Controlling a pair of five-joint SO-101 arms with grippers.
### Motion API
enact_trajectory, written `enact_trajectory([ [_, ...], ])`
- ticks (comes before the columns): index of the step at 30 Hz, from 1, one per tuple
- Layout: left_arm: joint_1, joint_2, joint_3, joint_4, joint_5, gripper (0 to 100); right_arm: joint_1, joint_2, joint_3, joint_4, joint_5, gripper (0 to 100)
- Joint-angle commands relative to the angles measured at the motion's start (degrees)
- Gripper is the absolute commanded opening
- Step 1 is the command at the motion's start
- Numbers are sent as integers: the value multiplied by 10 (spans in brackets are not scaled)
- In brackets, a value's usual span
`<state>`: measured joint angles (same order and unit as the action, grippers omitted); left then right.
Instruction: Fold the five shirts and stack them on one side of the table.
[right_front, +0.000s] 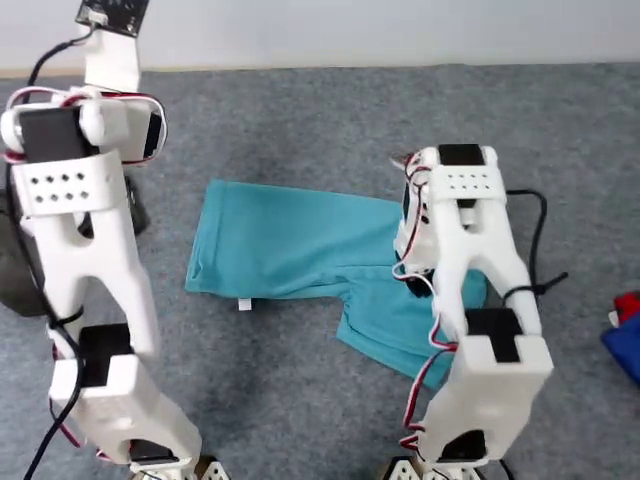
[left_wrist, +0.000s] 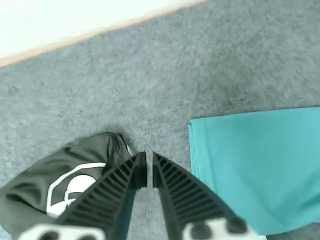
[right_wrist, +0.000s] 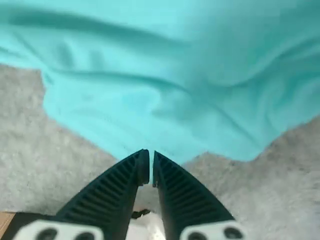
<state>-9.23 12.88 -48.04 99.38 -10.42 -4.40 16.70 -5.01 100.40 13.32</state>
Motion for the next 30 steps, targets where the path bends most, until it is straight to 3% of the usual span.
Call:
enact_trajectory([
  [1,0,-48,-3,11,4,39,-5,-101,47,11,11,11],
  [5,-11,-61,-2,11,4,39,-9,-205,163,-34,16,11],
  [14,-24,-81,29,12,4,39,-44,-349,481,-264,17,10],
  [25,-24,-134,124,11,4,39,-48,-202,491,-392,25,10],
  [30,-24,-134,120,11,3,39,-44,-160,474,-360,60,10],
])
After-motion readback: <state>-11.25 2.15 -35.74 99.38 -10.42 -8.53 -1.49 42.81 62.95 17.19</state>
